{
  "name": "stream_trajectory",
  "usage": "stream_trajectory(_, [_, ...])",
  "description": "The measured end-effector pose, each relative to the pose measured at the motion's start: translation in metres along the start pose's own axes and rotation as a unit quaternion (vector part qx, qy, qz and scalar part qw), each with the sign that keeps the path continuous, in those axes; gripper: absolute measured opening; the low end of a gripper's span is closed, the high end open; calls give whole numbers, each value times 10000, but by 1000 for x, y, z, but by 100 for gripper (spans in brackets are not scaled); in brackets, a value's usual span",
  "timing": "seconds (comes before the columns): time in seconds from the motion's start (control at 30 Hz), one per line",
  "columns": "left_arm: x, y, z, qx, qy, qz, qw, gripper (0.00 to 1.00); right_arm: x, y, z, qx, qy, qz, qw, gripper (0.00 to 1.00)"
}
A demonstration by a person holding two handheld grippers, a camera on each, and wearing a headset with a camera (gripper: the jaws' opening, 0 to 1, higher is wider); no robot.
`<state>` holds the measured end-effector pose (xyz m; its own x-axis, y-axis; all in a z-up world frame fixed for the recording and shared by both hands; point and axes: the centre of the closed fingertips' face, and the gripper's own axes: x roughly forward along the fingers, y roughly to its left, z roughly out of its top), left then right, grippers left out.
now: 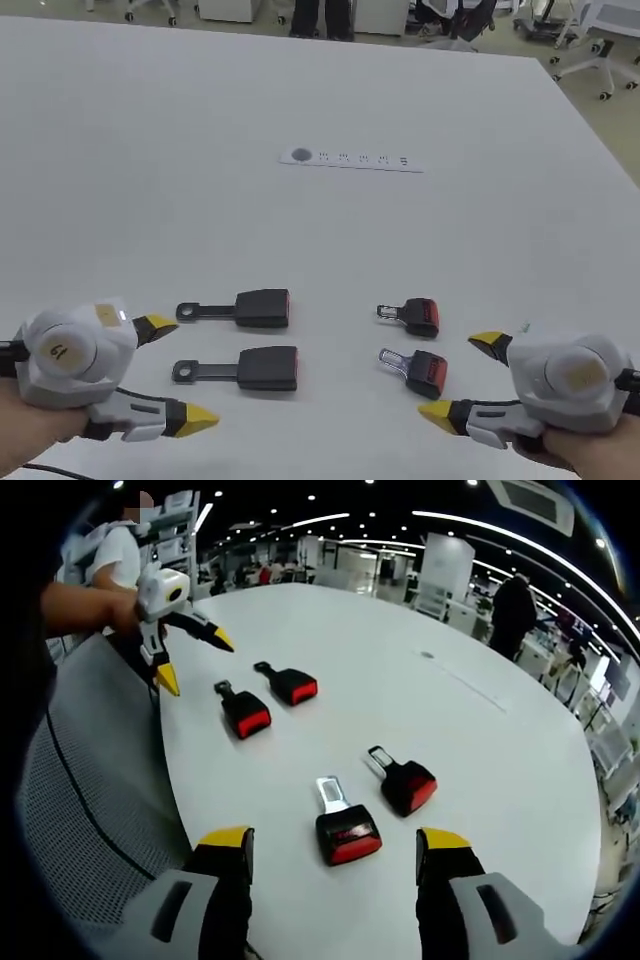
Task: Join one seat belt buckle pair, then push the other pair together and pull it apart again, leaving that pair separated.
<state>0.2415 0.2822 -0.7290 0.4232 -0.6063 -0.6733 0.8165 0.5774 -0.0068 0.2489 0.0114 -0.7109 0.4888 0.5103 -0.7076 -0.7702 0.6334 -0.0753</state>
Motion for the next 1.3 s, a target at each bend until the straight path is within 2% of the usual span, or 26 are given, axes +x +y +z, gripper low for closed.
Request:
stream_trajectory(0.33, [18, -3, 11, 275, 121, -234, 9993, 71, 7, -6, -1, -116, 42, 67, 9999, 57])
stream_trajectory(0.4, [19, -4, 11, 258, 145, -305, 9991, 64, 10, -9, -3, -131, 75, 36, 9999, 57])
stream_trajectory(0.5, [25, -5, 17, 285, 113, -335, 9990, 64, 13, -10, -5, -101, 111, 56, 9999, 53])
stream_trajectory(0.63, [29, -7, 18, 362, 135, -367, 9986, 61, 17, -12, -6, -149, 155, 88, 9997, 51])
stream_trajectory(0.67, [30, -5, 23, 425, 84, -313, 9986, 59, 17, -11, -5, -155, 168, 97, 9997, 49])
stream_trajectory(0.77, [35, -8, 25, 387, 55, -404, 9984, 57, 20, -14, -7, -165, 236, 112, 9995, 48])
stream_trajectory(0.83, [40, -10, 21, 442, 183, -470, 9978, 56, 22, -12, -9, -185, 284, 214, 9992, 44])
stream_trajectory(0.93, [45, -13, 22, 503, 222, -536, 9970, 54, 27, -15, -13, -263, 353, 216, 9988, 43])
stream_trajectory(1.1, [53, -15, 15, 584, 324, -697, 9953, 53, 30, -16, -15, -386, 452, 300, 9978, 41])
stream_trajectory(1.2, [60, -14, 11, 662, 382, -751, 9942, 53, 35, -16, -20, -702, 665, 331, 9948, 39])
stream_trajectory(1.3, [65, -16, 13, 677, 400, -809, 9936, 52, 39, -15, -17, -771, 699, 392, 9938, 39])
